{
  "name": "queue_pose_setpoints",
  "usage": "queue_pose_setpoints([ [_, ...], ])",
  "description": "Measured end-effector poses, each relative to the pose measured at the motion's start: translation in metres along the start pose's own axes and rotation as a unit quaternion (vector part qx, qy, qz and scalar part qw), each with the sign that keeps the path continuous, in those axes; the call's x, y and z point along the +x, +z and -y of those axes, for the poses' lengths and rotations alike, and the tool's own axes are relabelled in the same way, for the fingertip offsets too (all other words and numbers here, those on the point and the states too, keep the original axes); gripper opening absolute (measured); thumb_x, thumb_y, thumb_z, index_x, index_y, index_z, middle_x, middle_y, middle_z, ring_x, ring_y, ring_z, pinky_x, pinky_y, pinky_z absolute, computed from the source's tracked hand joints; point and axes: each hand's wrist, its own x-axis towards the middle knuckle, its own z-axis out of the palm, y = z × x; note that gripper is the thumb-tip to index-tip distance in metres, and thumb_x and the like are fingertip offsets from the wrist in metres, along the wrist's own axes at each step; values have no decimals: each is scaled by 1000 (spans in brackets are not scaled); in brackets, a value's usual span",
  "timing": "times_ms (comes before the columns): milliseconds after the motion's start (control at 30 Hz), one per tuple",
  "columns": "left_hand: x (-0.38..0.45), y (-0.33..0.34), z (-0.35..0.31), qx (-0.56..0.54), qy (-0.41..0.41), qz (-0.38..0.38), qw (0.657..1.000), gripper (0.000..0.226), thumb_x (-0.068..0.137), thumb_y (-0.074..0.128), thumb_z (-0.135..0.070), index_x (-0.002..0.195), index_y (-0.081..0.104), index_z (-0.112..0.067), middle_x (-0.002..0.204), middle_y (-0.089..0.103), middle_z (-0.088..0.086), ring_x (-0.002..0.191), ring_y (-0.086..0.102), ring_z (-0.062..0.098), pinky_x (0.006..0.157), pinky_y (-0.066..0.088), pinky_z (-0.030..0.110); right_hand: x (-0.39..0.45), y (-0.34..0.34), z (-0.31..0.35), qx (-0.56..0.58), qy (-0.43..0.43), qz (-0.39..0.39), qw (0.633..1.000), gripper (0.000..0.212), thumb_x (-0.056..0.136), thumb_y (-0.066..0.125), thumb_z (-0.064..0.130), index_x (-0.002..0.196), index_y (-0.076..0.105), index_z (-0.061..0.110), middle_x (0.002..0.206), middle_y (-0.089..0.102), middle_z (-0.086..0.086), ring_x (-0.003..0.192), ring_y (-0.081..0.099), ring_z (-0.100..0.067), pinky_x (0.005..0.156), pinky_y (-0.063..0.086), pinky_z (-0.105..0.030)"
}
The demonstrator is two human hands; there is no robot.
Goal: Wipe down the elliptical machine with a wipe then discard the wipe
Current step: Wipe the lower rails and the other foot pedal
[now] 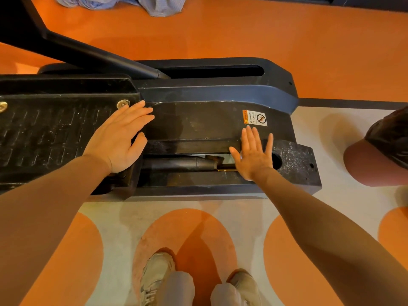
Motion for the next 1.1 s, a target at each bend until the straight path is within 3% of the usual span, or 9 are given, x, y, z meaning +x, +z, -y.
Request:
queue_pose_setpoints([
  [233,0,0,0,0,1,4,1000,66,93,20,-41,148,44,-13,159,33,2,151,15,13,122,4,30,-11,7,-55,45,102,12,994,79,94,-1,64,154,-15,14,162,-20,-2,148,-21,-19,113,-21,-56],
  [367,0,-1,-1,1,-9,3,1000,61,94,25,-36,148,43,-13,159,32,2,151,15,14,123,6,32,-17,11,-67,52,101,19,993,81,92,-1,65,154,-15,16,162,-20,-2,148,-19,-20,110,-23,-53],
  [533,0,1,1,-3,-6,8,1000,68,92,18,-44,148,42,-14,159,32,2,151,17,17,124,12,41,-22,15,-66,67,118,20,991,79,95,5,65,154,-15,15,162,-21,-2,149,-18,-21,110,-23,-53],
  [767,1,3,5,1,1,5,1000,66,93,20,-41,148,43,-13,159,33,3,151,17,17,124,14,44,-38,24,-72,107,144,37,983,64,102,4,48,154,-15,14,161,-21,-3,148,-19,-21,115,-17,-55],
  [1100,0,2,3,-9,-7,-1,1000,59,95,27,-34,148,42,-15,159,32,3,151,15,15,123,8,36,-70,38,-65,168,146,-17,975,55,105,7,32,156,-8,16,163,-13,1,149,-14,-17,115,-16,-54],
])
